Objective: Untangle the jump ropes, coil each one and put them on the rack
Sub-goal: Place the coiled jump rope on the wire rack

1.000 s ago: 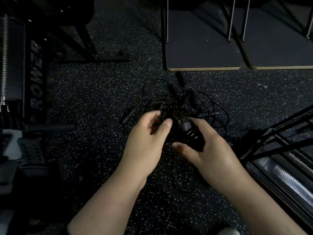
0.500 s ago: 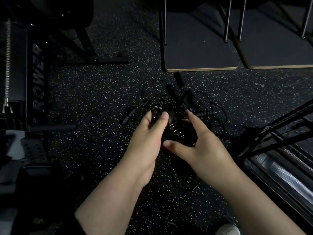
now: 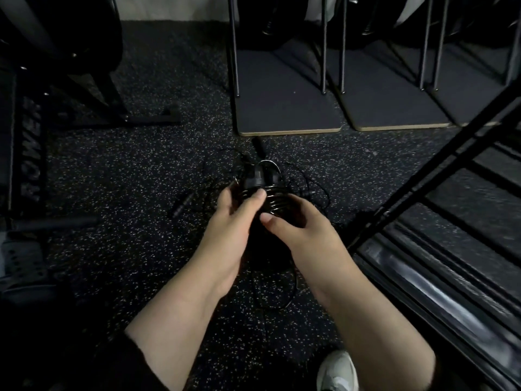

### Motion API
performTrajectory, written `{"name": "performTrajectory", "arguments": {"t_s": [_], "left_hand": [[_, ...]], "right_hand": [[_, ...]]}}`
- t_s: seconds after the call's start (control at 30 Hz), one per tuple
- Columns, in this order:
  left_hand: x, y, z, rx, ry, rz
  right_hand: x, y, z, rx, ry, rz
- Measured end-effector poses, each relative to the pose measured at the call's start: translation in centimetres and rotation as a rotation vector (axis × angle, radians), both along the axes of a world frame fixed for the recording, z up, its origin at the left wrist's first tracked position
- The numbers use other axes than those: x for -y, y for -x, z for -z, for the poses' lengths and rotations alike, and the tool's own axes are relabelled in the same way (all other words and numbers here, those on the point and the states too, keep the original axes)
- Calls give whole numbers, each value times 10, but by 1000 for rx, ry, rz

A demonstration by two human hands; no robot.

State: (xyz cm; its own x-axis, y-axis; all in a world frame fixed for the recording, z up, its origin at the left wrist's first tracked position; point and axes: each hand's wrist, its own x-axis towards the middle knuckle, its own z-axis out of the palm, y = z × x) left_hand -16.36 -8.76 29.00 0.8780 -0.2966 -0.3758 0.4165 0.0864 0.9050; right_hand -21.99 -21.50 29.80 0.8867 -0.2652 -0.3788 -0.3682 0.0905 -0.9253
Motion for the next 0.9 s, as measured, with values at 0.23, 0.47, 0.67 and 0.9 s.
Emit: {"name": "performTrajectory", "arguments": {"t_s": [0.23,0.47,0.67,0.9], "left_hand": [[45,25,-54,76,6,197],[109,40,-102,169,53,300],[145,46,-114,187,-60,281],[184,54,-132,275,-131,317]], "right_hand": [[47,46,-46,20,43,129],[111,79,-97,131,36,311],[193,117,-137,203,117,469],[297,152,-166,168,306,602]]}}
